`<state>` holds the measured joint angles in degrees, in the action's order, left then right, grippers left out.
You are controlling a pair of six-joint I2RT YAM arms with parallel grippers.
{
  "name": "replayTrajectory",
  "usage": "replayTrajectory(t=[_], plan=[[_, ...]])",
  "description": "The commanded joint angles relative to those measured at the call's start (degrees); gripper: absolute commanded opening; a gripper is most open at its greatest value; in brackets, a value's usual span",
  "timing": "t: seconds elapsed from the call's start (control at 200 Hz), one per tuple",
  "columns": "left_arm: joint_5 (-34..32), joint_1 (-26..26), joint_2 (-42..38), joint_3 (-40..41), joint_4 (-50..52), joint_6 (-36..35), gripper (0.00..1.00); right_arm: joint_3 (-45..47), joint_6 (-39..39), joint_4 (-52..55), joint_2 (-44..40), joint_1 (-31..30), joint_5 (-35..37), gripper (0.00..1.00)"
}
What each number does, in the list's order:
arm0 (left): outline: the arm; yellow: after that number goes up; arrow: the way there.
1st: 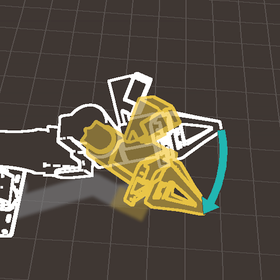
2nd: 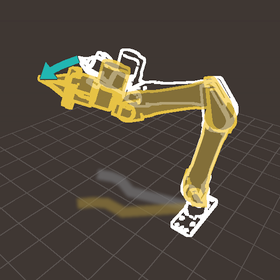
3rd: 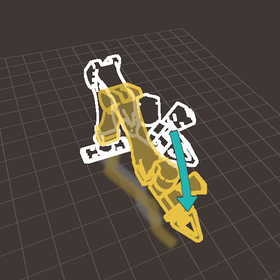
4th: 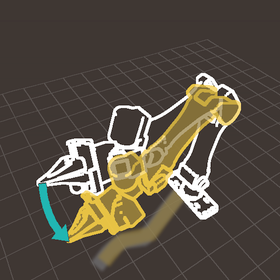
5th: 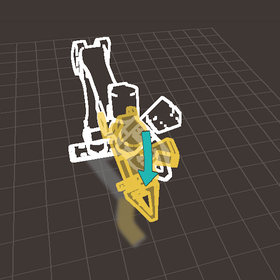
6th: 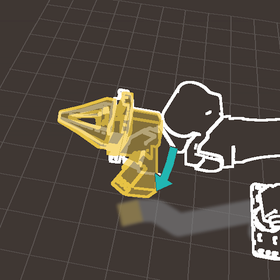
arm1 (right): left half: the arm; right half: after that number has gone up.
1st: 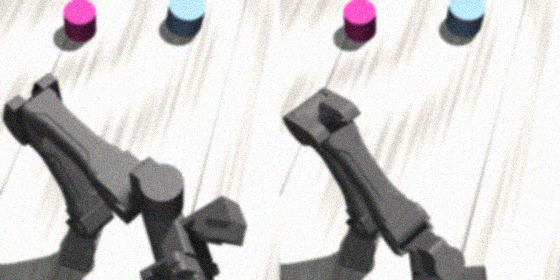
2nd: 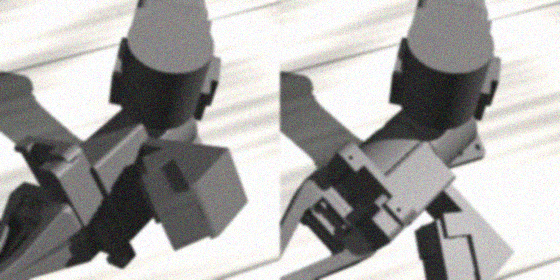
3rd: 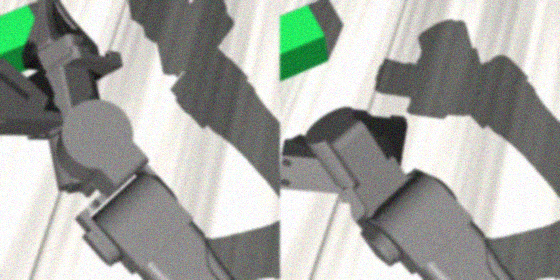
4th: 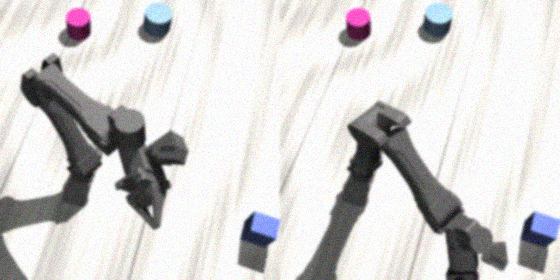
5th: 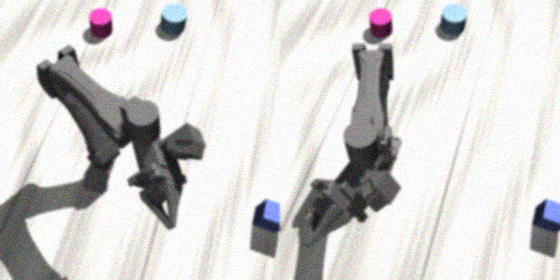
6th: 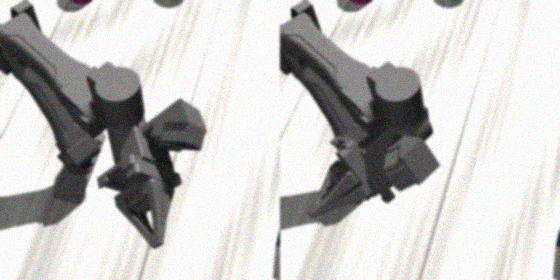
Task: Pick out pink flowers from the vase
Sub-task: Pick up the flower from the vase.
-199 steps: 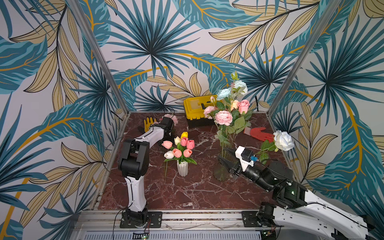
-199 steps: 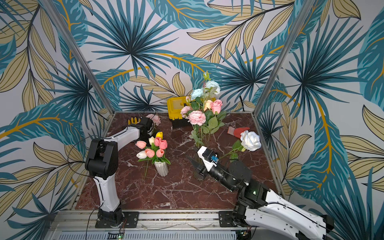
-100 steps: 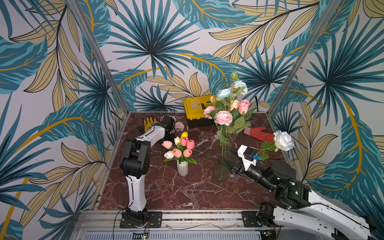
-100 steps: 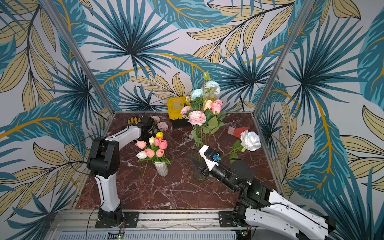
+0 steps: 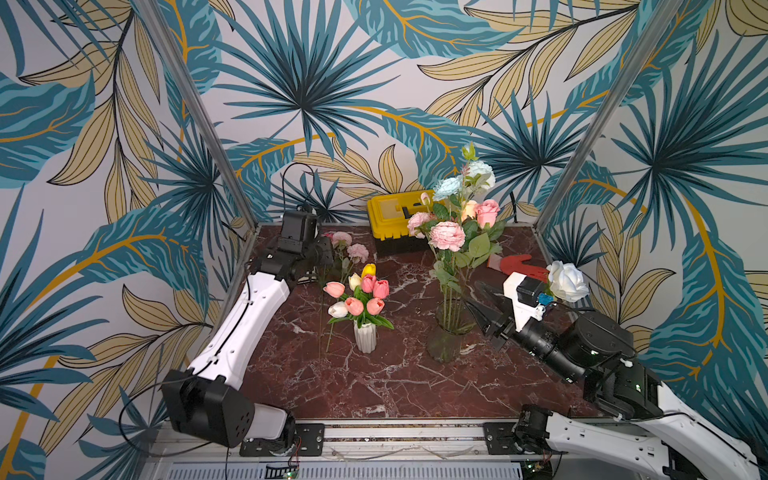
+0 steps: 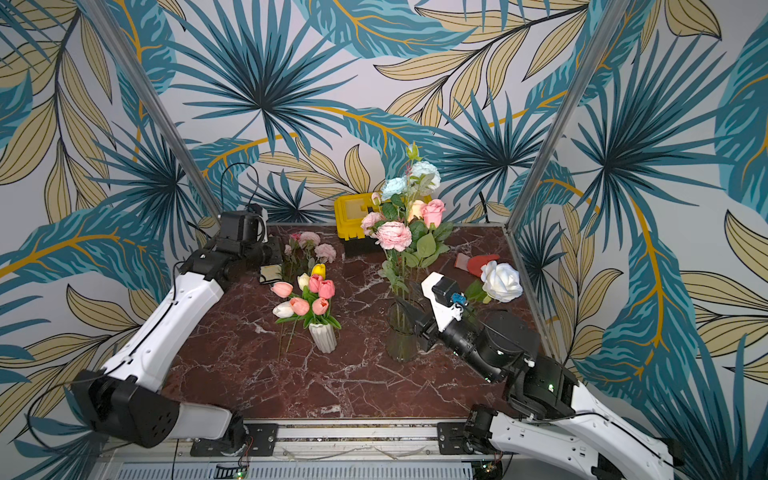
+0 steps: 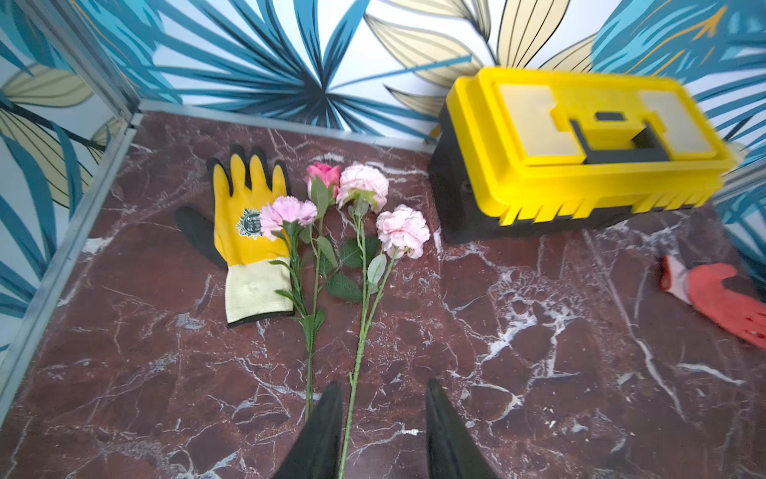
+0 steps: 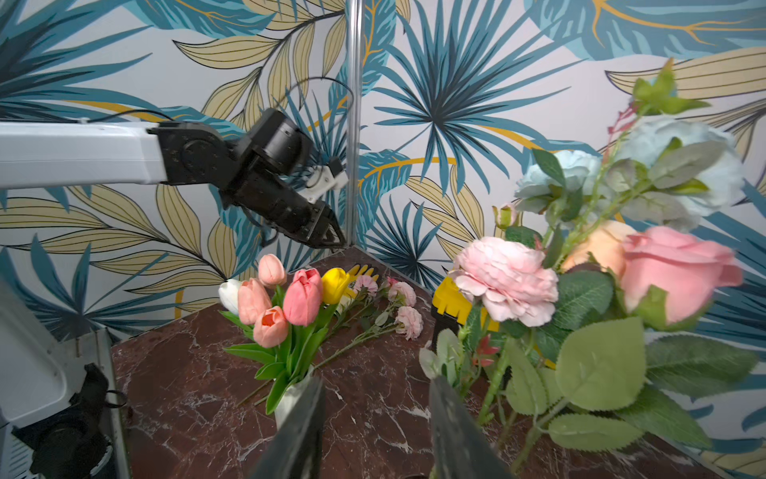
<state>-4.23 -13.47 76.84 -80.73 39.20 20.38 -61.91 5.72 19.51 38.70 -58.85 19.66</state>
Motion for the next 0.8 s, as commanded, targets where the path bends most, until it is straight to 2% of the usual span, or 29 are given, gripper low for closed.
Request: replayTrajectory(t=[0.0,0.125,0.215,0.356,0.546,0.676,0.796], plan=[[-1.4,-1.1,-7.6,2.5,-2.3,0.1,0.35,-3.5,-4.0,9.0,0.6,0.0,6.4,0.4],[-3.6,-5.5,-15.6,2.1,-2.6,-2.6,0.35,-2.9,-5.0,13.2,2.1,0.0,3.5,0.37],[2.4,-8.7,-18.8,2.6,-2.5,-2.6,0.37,0.5,-4.6,12.2,1.8,-0.1,2.7,0.35],[9.0,-12.5,-25.9,9.1,-2.6,-1.8,0.42,3.3,-3.6,12.0,3.7,0.0,0.4,0.33],[12.6,-12.7,-39.3,18.8,-3.6,2.0,0.46,6.9,-3.6,10.4,9.7,0.0,6.2,0.31],[11.0,-12.7,-45.4,23.5,-3.5,1.4,0.48,9.6,-3.2,5.4,11.2,0.0,12.5,0.31],[9.4,-12.7,-49.5,28.4,-3.9,0.3,0.49,11.7,-2.8,1.8,11.5,0.0,14.9,0.32]])
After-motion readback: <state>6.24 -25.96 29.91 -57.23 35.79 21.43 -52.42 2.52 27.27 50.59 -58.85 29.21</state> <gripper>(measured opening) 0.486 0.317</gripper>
